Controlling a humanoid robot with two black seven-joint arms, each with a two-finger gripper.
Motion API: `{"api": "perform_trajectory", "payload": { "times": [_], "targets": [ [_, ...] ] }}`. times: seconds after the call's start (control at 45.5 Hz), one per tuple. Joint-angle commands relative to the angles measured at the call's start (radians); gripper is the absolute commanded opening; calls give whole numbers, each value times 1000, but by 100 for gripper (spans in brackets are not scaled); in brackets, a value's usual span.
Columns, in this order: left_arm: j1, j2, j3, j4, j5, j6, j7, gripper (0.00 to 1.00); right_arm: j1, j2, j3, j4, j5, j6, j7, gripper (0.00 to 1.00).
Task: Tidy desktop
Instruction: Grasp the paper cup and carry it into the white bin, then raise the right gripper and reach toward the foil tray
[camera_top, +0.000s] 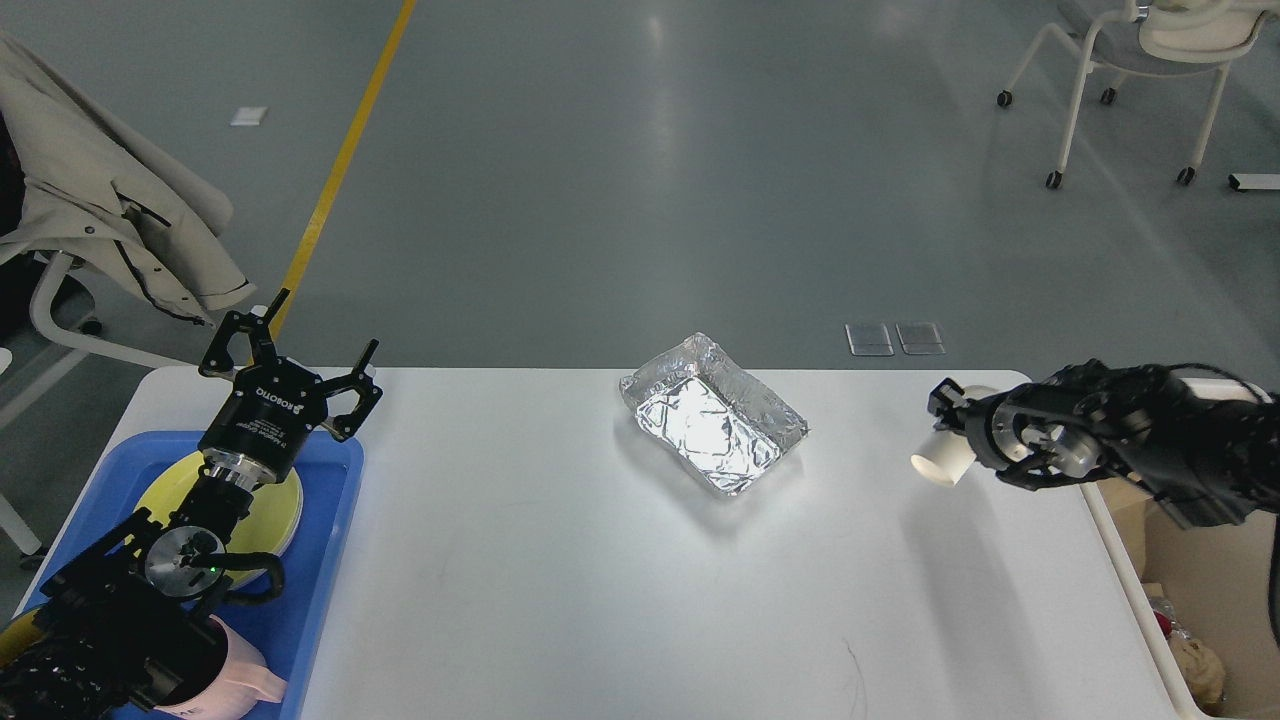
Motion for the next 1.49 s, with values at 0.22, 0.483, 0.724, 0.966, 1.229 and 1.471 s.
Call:
{"api": "perform_trajectory", "payload": {
  "times": [0.22, 0.483, 0.724, 0.966, 1.229, 1.471],
  "targets": [
    [0, 0, 0, 0, 0, -2, 0, 100, 952, -316, -206, 301, -468, 734, 91, 0],
    [0, 0, 0, 0, 0, 0, 0, 100, 1074, -376, -253, 326, -620, 840, 156, 0],
    [0, 0, 0, 0, 0, -2, 0, 100, 522, -459, -264, 117, -758, 451, 170, 0],
    [0, 0, 0, 0, 0, -2, 0, 100, -259, -338, -103, -248, -680, -11, 223, 0],
    [0, 0, 0, 0, 0, -2, 0, 100, -572, -171, 107, -466, -516, -56, 225, 100],
    [0, 0, 0, 0, 0, 0, 0, 100, -566, -177, 113, -472, -516, -54, 225, 100]
  ]
}}
